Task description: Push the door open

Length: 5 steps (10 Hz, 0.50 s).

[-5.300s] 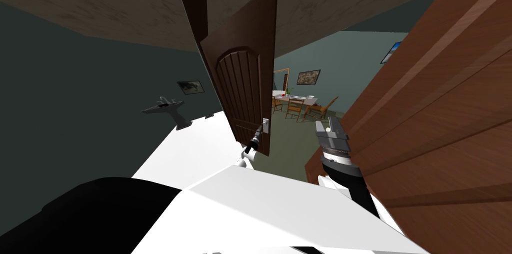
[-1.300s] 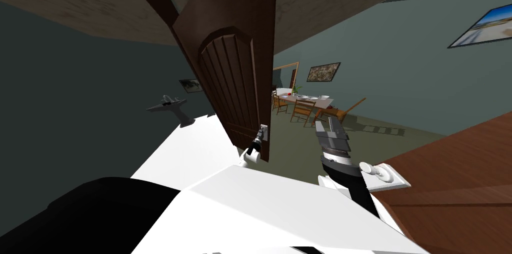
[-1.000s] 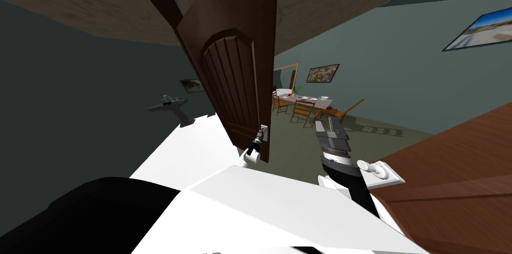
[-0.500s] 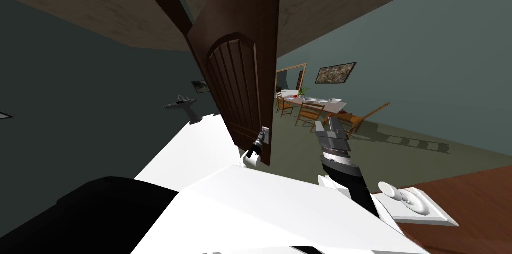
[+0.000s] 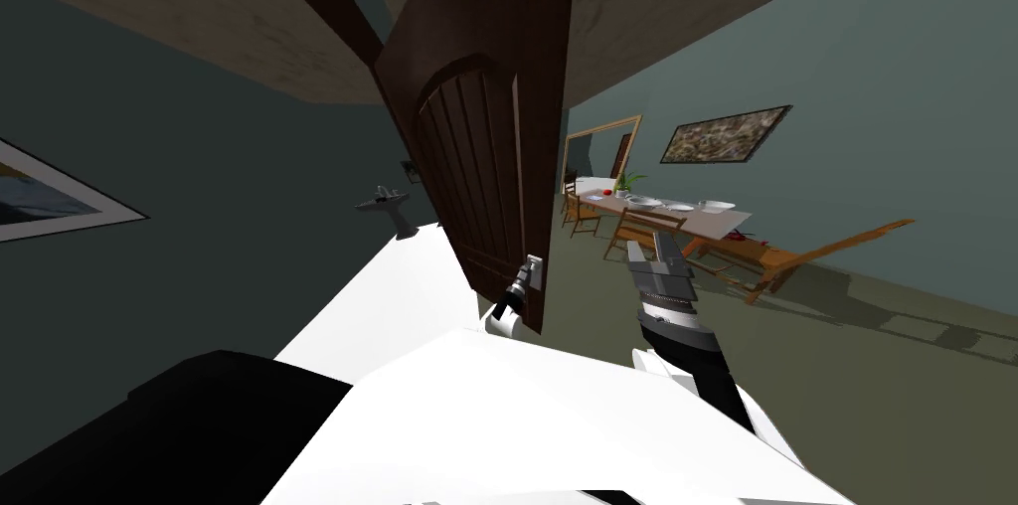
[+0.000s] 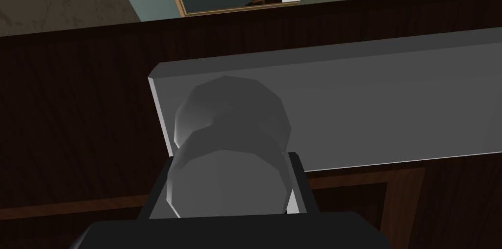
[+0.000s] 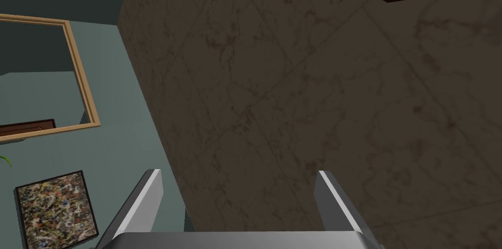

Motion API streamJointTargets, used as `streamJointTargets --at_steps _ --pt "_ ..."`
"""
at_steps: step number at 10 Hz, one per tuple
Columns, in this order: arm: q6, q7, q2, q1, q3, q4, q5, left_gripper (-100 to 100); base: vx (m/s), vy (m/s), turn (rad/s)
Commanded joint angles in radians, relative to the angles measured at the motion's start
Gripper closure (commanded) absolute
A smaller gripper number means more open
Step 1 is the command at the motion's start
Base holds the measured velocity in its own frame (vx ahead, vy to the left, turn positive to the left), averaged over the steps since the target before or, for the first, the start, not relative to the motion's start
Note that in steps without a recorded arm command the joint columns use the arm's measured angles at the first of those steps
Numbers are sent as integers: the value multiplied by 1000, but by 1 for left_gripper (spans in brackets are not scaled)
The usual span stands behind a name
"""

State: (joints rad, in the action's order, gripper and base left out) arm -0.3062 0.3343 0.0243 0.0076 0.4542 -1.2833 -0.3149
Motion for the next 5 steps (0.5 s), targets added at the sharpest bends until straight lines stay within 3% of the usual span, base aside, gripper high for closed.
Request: streamJointTargets --at_steps 1,4,5 --pt "0 19 5 14 5 -11 -16 100 131 -86 216" --pt "1 60 -13 42 50 -39 -53 100 142 -91 276" --pt "-3 68 15 65 77 -50 -43 -100 -30 4 172"
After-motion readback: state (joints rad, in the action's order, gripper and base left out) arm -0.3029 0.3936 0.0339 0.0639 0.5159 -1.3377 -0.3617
